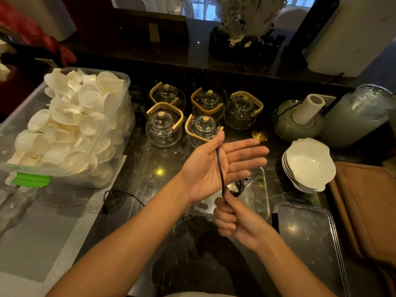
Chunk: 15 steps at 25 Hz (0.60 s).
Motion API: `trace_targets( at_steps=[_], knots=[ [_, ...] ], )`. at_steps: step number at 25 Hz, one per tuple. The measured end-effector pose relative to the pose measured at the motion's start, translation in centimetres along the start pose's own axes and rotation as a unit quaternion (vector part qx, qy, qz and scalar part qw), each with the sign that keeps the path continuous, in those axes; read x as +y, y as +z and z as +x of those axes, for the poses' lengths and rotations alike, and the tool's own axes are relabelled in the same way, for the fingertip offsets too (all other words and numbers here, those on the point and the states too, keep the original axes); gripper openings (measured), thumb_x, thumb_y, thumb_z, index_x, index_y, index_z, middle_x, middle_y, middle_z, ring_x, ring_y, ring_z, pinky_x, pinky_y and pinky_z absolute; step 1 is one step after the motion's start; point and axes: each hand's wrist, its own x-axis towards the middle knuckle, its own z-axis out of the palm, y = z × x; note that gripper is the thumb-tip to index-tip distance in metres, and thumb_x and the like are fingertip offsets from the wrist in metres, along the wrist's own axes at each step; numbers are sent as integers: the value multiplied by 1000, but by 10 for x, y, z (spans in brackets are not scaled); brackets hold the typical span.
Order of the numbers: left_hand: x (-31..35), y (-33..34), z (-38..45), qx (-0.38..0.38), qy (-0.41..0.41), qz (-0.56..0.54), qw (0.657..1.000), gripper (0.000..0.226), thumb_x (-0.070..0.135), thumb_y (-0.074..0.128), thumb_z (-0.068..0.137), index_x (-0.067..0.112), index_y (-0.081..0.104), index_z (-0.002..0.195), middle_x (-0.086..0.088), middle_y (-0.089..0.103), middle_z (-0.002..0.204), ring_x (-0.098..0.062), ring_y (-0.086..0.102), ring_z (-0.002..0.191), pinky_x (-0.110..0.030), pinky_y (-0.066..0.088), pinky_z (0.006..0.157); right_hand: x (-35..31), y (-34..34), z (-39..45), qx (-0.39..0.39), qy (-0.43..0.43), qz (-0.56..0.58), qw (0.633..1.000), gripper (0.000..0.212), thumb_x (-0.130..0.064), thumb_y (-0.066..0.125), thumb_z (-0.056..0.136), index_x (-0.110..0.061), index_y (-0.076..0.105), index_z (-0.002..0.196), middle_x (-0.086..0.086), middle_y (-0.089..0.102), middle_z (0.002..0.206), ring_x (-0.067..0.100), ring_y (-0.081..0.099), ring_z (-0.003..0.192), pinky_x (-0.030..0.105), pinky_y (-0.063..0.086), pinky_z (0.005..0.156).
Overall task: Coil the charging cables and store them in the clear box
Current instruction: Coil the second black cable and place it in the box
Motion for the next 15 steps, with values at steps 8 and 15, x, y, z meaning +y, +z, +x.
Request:
trace_targets(
  at_steps=[8,15],
  knots=[
    [7,-23,-29,129,-190,267,936,76,52,28,107,-14,51,137,-36,63,127,-33,74,104,-39,64,80,-60,-6,-2,56,38,-37,997,29,-35,78,83,-9,67,90,0,42,57,8,39,41,17,30,35],
    [39,-17,-39,184,-284,460,821,81,61,32,103,-11,63,124,-30,72,115,-38,73,105,-40,65,77,-88,17,3,129,113,-303,938,31,-40,55,99,-11,66,95,-2,48,60,8,40,46,23,39,45]
  ],
)
